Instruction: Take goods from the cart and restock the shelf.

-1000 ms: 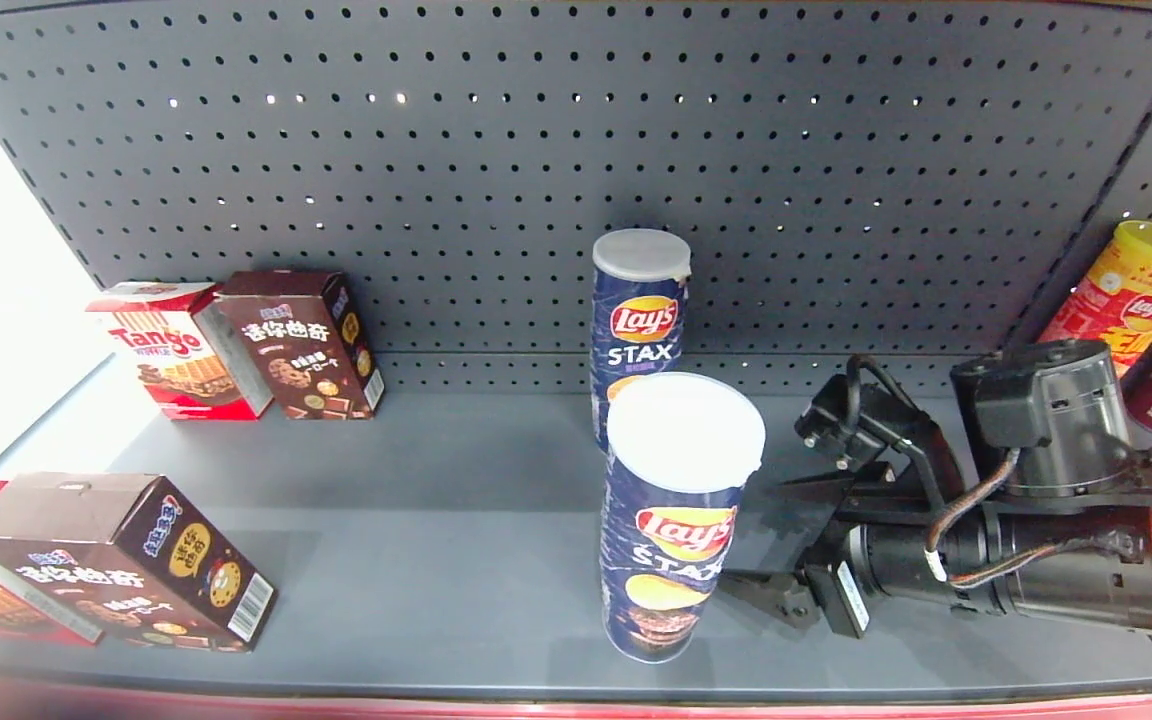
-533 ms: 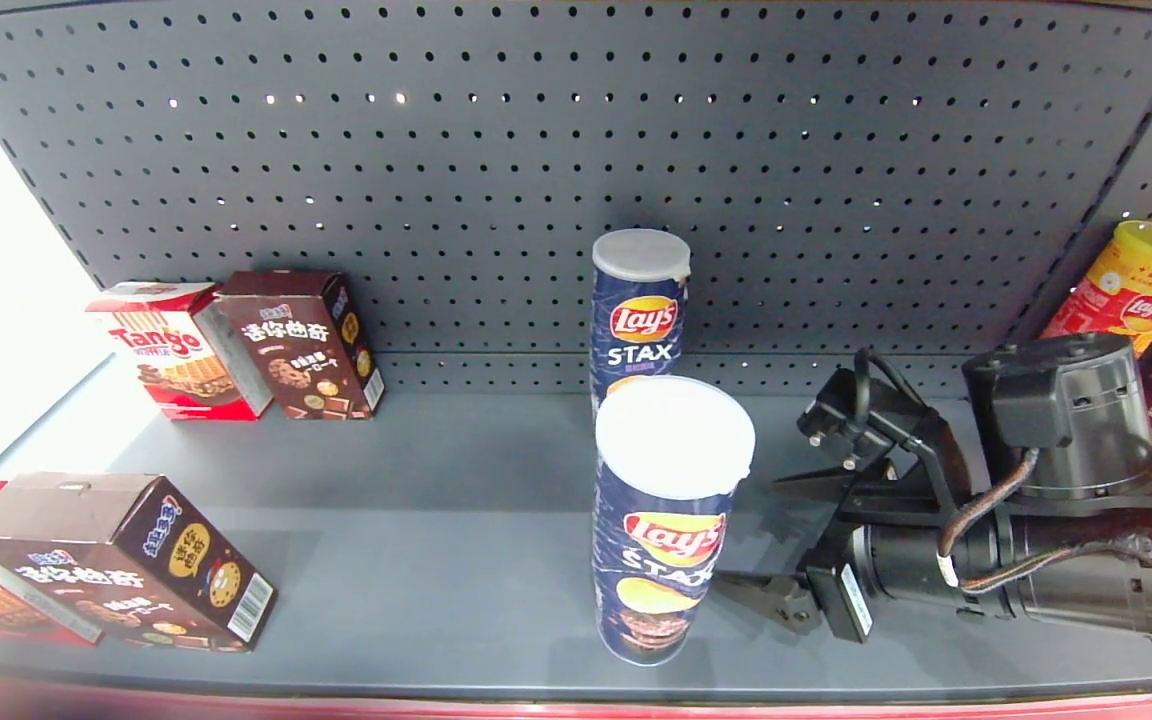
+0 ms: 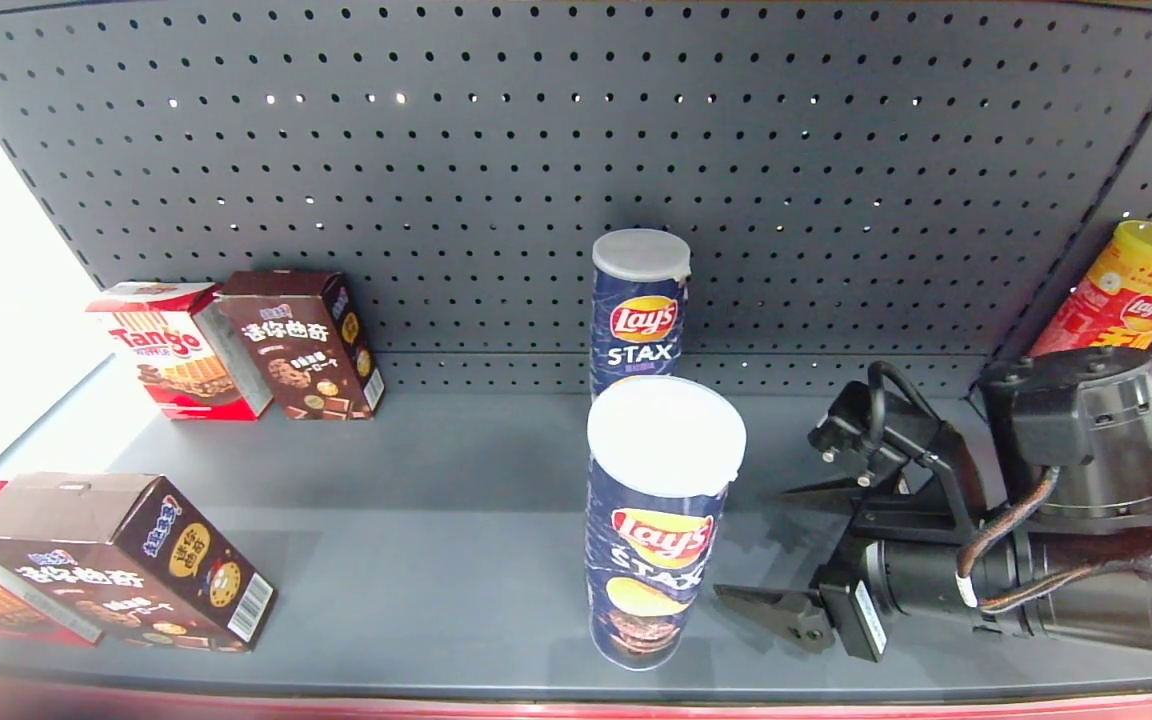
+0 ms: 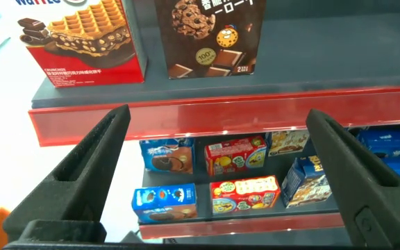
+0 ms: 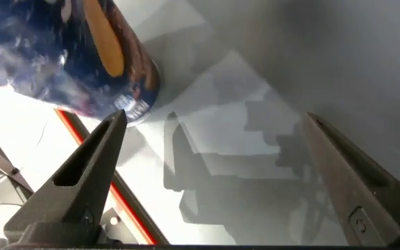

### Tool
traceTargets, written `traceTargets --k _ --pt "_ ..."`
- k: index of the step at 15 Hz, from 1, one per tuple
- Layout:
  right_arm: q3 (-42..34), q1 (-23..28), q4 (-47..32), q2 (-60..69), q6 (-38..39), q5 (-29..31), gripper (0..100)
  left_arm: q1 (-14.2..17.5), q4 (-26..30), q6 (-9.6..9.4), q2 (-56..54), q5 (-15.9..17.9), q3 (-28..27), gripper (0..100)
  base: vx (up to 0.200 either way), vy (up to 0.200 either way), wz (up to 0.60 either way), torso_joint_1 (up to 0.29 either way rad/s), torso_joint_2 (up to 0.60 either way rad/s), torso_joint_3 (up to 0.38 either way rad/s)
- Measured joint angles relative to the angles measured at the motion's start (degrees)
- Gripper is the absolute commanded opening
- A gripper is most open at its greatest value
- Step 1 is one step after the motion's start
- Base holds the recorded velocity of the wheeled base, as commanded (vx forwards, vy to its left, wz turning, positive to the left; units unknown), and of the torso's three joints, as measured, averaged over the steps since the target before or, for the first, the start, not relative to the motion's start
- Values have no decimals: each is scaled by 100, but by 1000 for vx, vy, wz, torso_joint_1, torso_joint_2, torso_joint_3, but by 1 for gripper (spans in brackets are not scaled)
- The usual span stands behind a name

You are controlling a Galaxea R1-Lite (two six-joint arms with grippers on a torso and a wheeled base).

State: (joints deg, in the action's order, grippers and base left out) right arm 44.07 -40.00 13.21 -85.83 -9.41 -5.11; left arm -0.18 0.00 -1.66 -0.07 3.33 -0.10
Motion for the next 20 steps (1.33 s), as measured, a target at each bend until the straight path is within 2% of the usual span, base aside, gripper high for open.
traceTargets --k 7,11,16,18,20 --pt "-391 736 5 653 93 22 100 0 -5 -17 0 -16 10 100 0 0 0 0 0 0" --pt "-571 806 2 1254 479 282 100 -9 5 -34 0 12 -1 100 0 0 0 0 0 0" --pt "-1891 836 0 2845 562 416 100 -6 -35 -41 0 12 0 100 0 0 0 0 0 0" --pt "-2378 855 -38 3573 611 568 100 -6 -21 -34 18 22 -371 100 0 0 0 0 0 0" --pt "-2673 874 -128 4152 651 669 100 -66 295 -39 301 94 -1315 100 0 0 0 0 0 0"
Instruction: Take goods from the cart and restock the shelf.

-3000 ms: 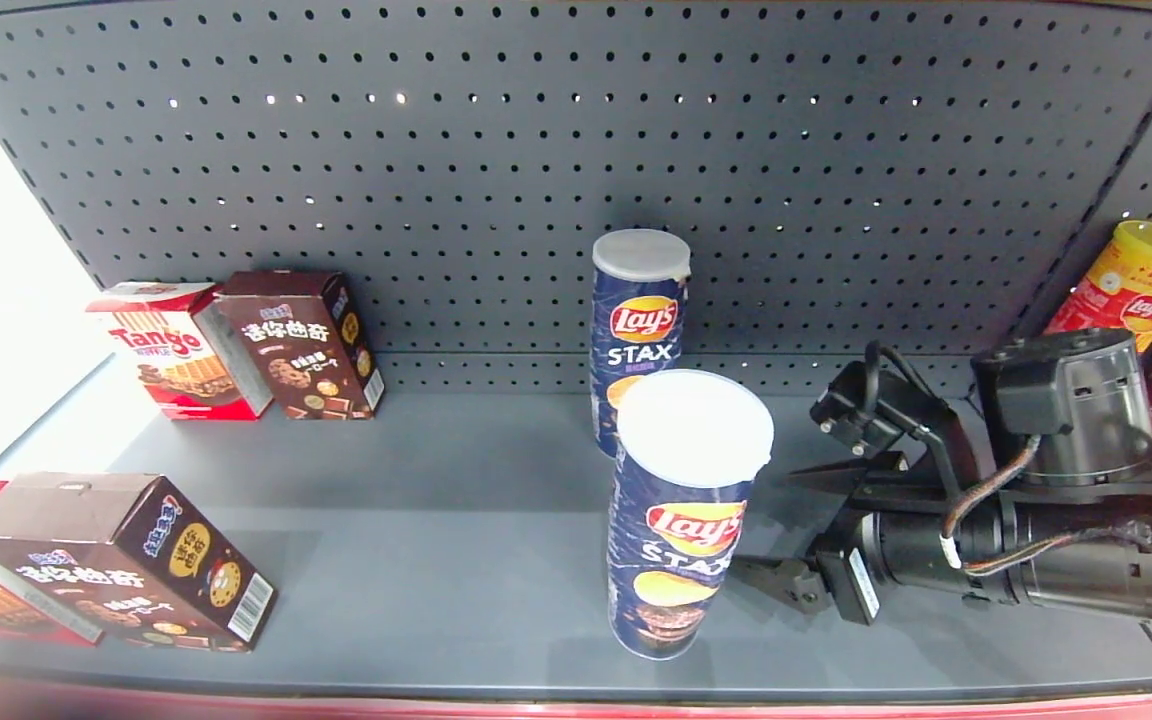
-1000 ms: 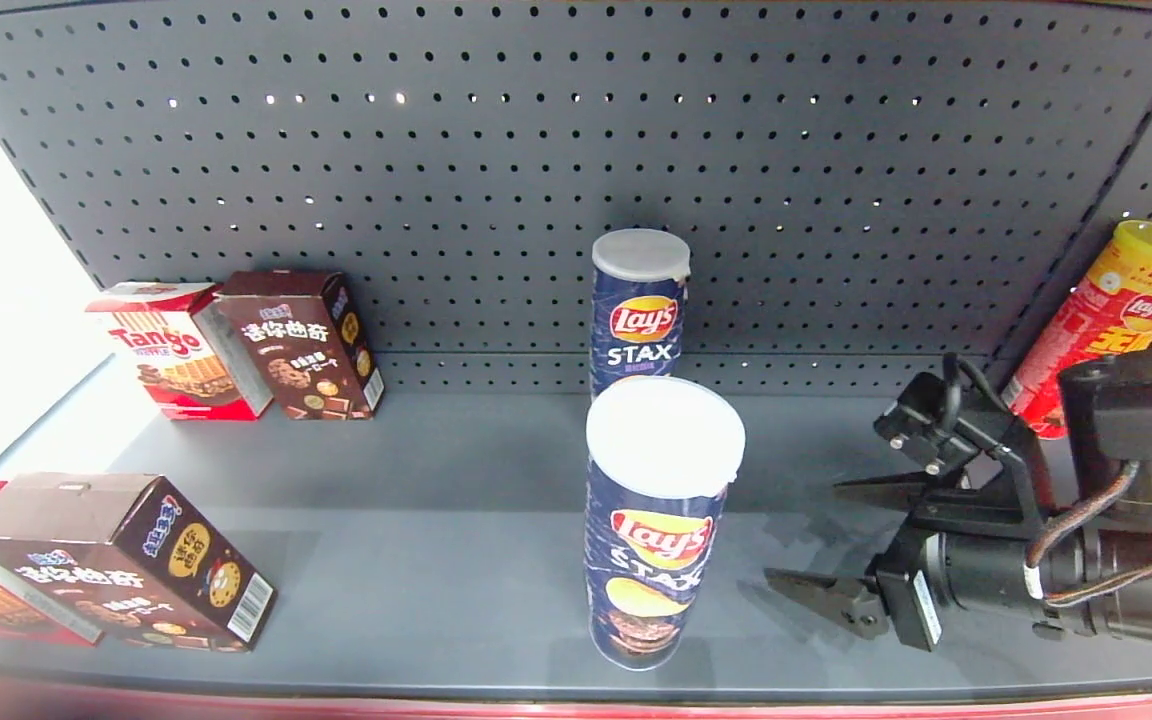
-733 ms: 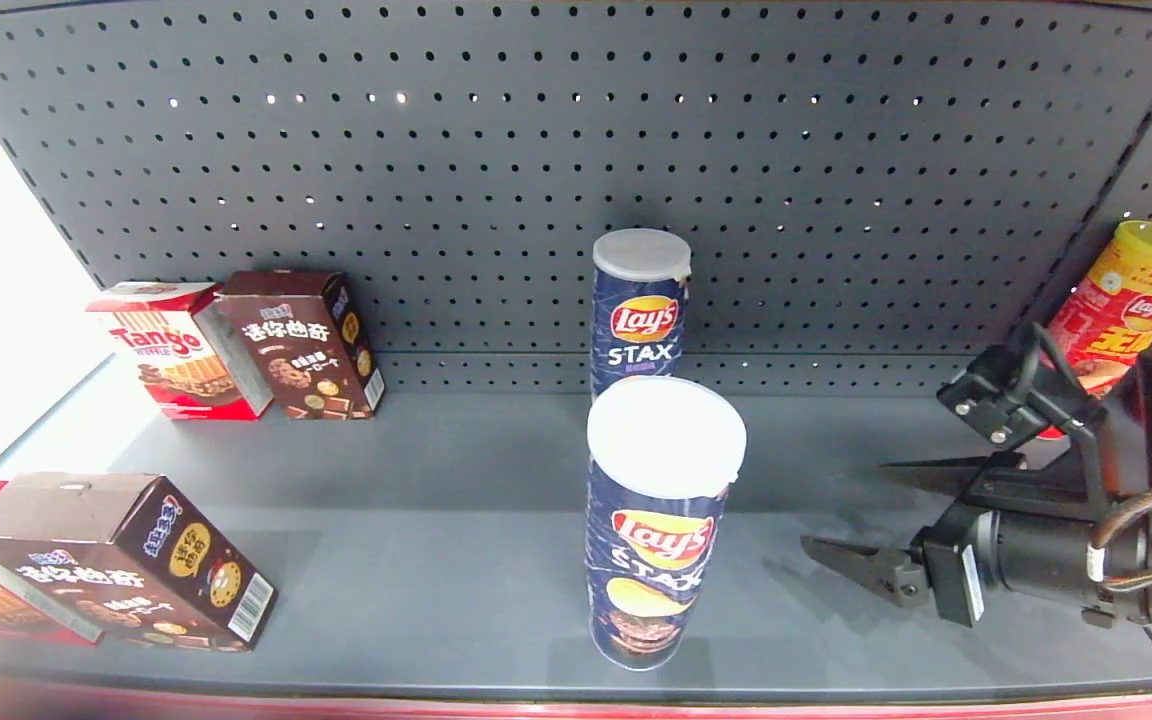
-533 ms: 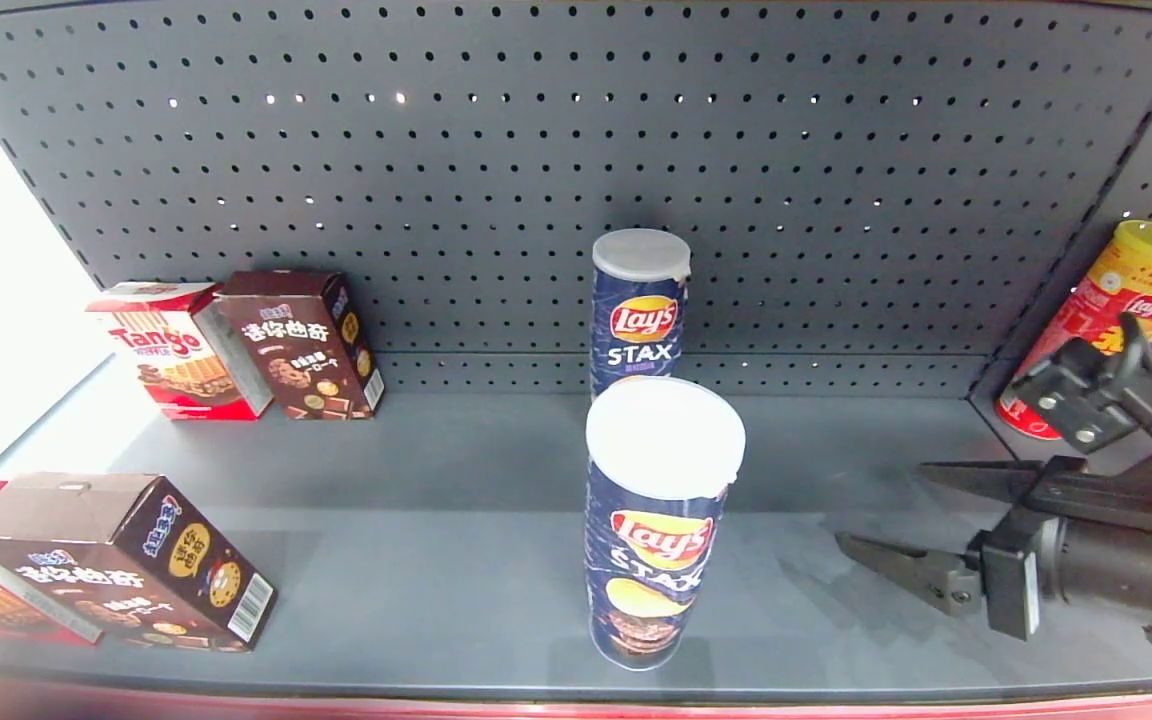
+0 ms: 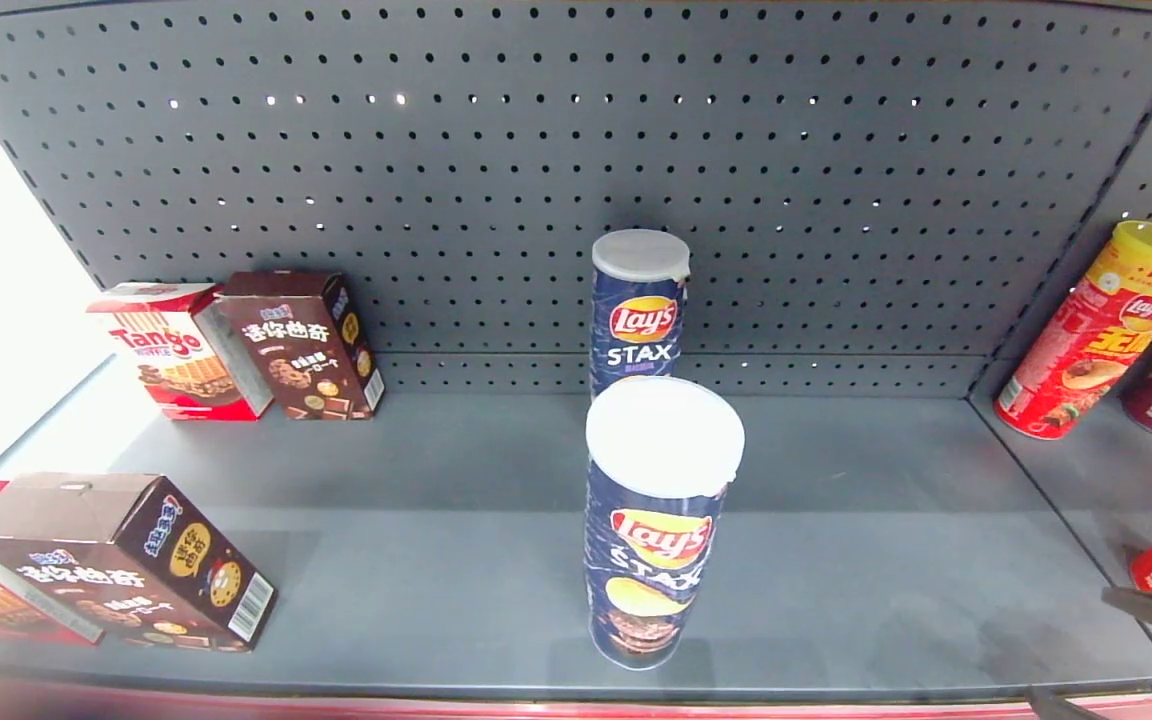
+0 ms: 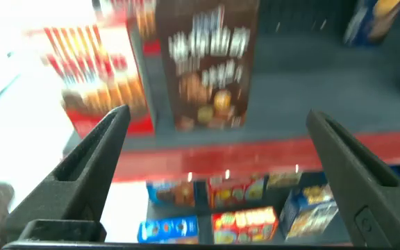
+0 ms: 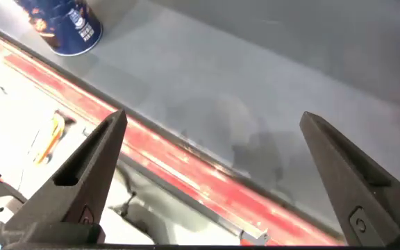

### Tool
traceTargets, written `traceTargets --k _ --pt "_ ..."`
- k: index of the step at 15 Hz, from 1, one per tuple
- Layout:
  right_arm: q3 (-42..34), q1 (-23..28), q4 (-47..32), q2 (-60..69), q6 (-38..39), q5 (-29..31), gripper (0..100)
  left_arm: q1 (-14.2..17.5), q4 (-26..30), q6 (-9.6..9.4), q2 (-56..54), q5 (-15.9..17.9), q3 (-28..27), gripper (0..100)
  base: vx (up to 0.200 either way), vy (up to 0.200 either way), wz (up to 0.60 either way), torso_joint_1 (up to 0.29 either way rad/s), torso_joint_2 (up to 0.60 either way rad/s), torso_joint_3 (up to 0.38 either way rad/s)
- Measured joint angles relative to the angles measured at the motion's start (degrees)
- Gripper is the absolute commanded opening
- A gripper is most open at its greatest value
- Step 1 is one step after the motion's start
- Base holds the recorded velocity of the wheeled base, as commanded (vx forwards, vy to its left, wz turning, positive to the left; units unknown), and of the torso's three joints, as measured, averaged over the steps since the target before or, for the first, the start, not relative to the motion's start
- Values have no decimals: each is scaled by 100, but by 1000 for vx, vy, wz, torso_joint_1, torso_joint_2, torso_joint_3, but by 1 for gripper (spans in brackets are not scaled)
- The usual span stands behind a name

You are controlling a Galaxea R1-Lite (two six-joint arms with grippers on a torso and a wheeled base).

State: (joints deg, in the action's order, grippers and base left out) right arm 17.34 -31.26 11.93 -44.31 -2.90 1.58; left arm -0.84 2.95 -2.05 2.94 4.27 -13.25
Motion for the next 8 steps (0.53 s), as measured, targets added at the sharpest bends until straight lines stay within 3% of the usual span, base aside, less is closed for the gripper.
traceTargets --k 3,5,8 --pt "-69 -20 -9 273 -2 -9 100 -233 325 -178 1276 410 -1630 100 0 0 0 0 0 0" --pt "-89 -66 -11 256 -21 -41 100 -441 397 -400 2432 736 -2511 100 0 0 0 0 0 0" --pt "-63 -325 -1 52 -22 -33 100 -830 139 -761 4119 1042 -3298 100 0 0 0 0 0 0"
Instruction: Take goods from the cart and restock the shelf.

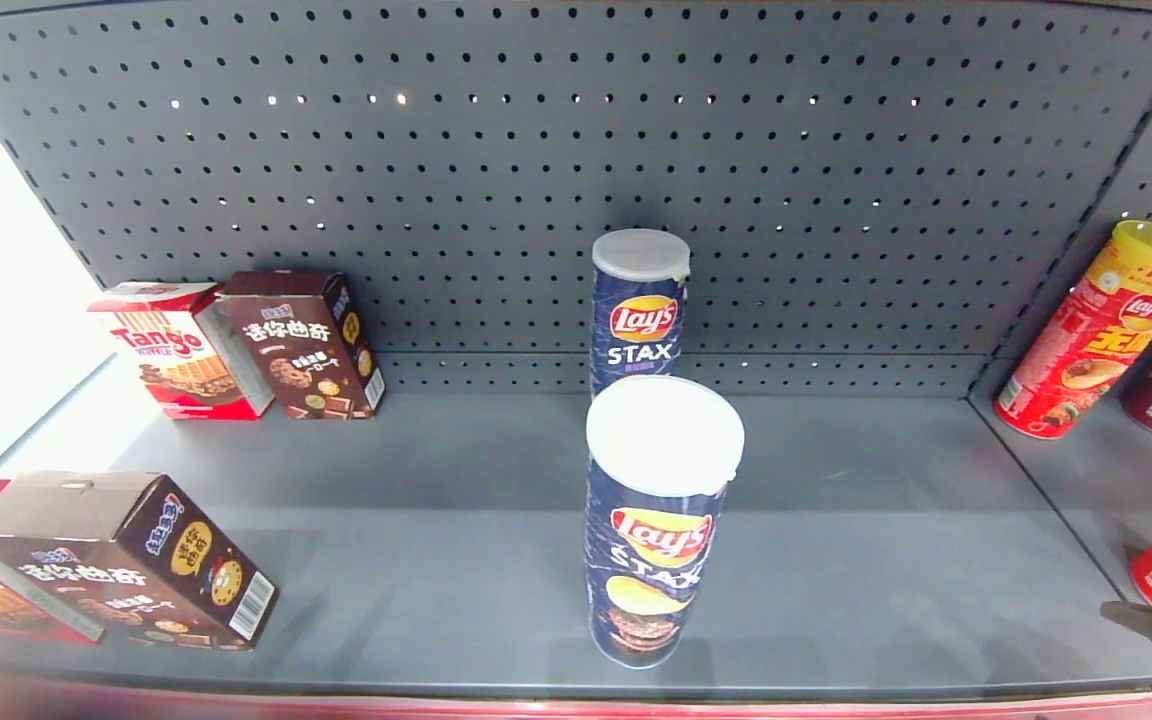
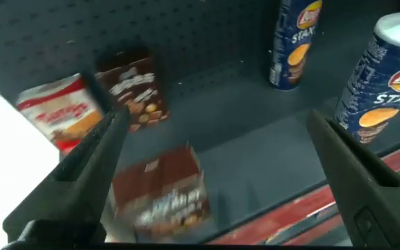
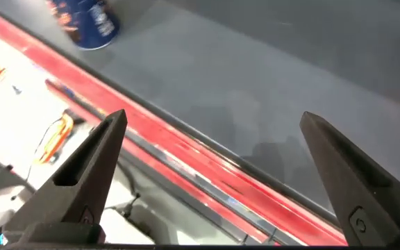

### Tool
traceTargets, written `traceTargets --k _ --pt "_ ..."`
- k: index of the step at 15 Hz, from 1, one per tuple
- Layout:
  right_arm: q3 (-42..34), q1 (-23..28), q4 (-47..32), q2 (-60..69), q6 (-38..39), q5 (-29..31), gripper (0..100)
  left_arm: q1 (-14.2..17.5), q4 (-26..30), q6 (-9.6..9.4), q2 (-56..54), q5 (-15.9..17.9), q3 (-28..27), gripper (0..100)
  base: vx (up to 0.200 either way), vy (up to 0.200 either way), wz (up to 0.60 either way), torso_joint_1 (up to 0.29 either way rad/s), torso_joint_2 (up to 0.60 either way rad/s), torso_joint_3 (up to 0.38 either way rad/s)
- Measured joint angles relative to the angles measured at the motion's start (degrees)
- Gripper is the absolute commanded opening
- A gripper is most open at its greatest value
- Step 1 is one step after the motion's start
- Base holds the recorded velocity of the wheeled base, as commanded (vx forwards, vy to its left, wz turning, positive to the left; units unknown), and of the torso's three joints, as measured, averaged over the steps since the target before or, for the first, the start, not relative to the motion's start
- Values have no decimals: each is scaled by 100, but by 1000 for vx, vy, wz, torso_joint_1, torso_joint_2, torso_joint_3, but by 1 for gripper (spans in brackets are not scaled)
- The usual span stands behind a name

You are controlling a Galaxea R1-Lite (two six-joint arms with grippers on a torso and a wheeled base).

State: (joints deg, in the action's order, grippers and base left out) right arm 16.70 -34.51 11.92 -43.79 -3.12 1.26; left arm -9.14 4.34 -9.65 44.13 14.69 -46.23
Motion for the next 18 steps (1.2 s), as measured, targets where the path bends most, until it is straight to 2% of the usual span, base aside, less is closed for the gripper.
traceTargets --k 3,5,9,11,13,18 --pt "18 -179 26 -282 -2 2 100 -373 -650 -205 1317 118 -233 100 0 0 0 0 0 0" --pt "20 -219 34 -469 4 -11 100 -618 -885 -389 1887 169 -274 100 0 0 0 0 0 0" --pt "29 -254 156 -802 17 -61 100 -992 -907 -561 2560 116 -344 100 0 0 0 0 0 0" --pt "61 -291 277 -1005 26 -63 100 -1334 -902 -681 2809 -24 -358 100 0 0 0 0 0 0" --pt "85 -300 290 -1139 33 -63 100 -1637 -901 -703 3048 -115 -380 100 0 0 0 0 0 0" --pt "116 -280 288 -1279 37 -60 100 -1985 -894 -717 3533 -315 -639 100 0 0 0 0 0 0"
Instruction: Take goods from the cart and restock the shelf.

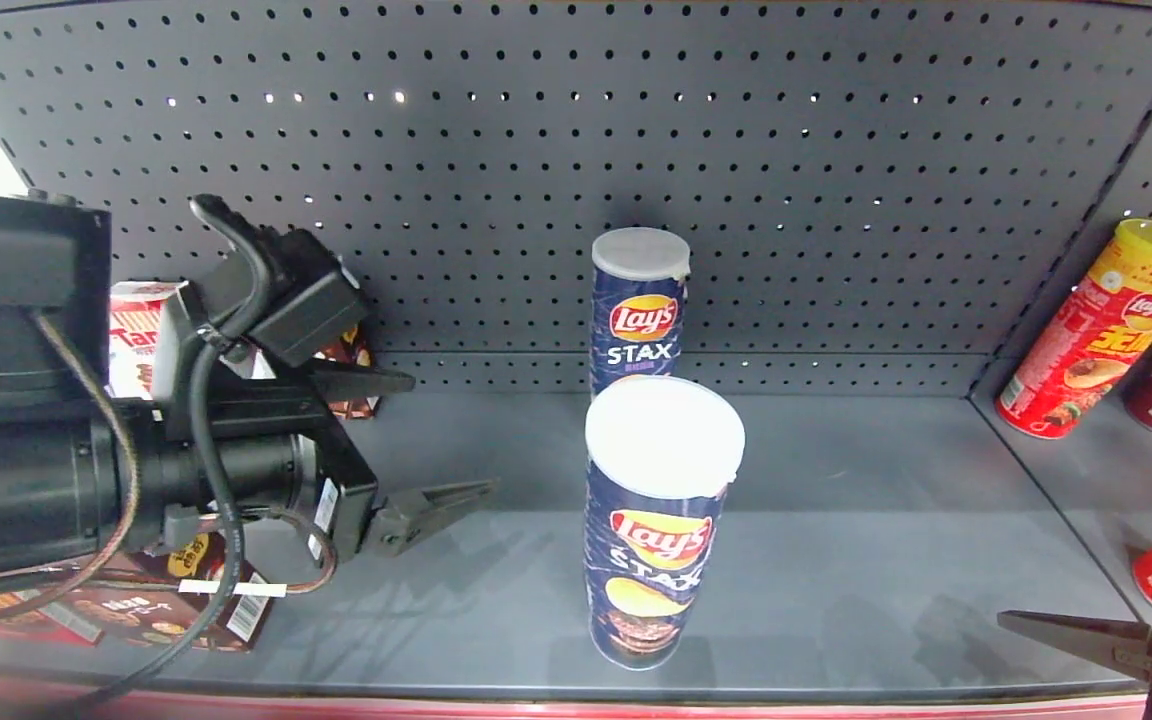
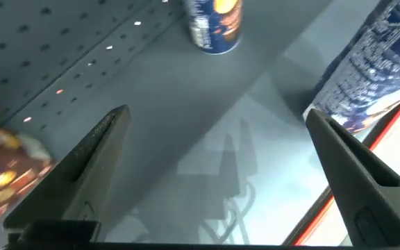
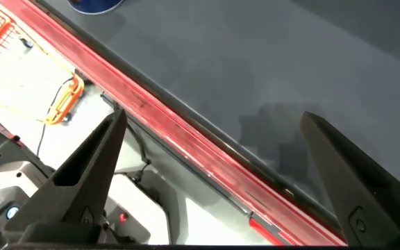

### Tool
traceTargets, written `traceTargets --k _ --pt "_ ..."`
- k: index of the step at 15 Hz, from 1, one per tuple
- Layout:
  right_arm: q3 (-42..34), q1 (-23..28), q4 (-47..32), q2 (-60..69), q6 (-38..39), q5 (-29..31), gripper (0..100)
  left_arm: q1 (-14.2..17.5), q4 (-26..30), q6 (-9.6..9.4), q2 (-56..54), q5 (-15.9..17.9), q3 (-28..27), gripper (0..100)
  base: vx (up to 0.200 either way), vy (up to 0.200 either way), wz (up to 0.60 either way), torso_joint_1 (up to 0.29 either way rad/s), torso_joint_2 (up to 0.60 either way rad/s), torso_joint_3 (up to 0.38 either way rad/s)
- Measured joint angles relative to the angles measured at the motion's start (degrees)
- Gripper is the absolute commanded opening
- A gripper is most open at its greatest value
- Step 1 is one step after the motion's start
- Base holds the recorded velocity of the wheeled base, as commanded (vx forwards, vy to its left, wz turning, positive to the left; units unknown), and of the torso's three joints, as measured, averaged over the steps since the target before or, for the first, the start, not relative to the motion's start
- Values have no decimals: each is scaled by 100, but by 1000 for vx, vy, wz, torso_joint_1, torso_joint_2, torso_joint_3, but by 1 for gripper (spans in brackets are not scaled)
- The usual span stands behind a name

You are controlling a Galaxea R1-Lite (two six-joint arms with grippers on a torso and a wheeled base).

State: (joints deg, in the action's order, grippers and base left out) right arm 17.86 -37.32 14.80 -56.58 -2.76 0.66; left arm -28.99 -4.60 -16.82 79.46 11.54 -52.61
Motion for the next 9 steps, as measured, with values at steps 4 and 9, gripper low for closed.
traceTargets --k 4,9 --pt "63 9 4 -78 0 0 100 -254 -5 0 350 -20 -207 100 0 0 0 0 0 0" --pt "101 20 2 -108 5 2 100 -405 -5 -15 610 -20 -325 100 0 0 0 0 0 0"
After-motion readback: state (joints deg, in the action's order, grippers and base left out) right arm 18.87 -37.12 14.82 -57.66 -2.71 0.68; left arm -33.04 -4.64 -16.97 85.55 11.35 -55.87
